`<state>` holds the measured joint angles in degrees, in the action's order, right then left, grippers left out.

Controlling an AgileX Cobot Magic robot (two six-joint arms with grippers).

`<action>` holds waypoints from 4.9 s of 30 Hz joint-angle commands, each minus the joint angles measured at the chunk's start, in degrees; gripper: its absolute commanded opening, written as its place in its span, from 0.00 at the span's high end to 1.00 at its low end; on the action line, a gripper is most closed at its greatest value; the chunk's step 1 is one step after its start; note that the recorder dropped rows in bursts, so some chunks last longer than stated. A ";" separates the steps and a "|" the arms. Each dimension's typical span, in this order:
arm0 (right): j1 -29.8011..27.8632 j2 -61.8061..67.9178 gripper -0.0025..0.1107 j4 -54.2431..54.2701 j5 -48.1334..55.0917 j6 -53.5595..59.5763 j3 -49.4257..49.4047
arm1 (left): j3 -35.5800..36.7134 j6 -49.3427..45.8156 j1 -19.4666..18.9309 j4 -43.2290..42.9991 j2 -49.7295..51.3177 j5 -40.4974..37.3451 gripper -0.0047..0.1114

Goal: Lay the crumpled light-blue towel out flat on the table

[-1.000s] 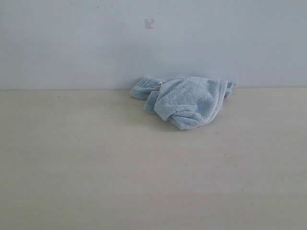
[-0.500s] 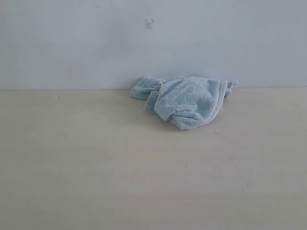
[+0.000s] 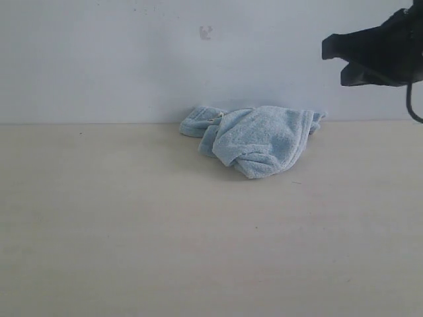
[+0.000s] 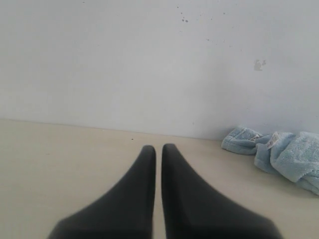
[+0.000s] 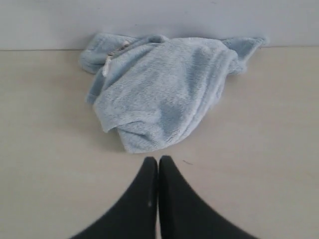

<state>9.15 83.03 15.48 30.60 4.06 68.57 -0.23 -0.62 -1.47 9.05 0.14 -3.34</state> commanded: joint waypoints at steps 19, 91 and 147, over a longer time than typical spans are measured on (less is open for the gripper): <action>-10.65 43.19 0.41 38.65 7.92 31.23 31.00 | 0.23 -0.36 -1.38 0.13 -0.14 0.28 0.92; -2.85 23.00 0.98 23.67 -5.78 35.68 3.58 | 0.23 -0.36 -1.38 0.13 -0.14 0.28 0.92; -7.50 47.50 0.61 44.02 -6.63 37.93 18.22 | 0.23 -0.36 -1.38 0.13 -0.14 0.28 0.92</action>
<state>1.82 130.24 56.06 22.59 38.18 86.24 -0.23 -0.62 -2.67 9.05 0.14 -3.34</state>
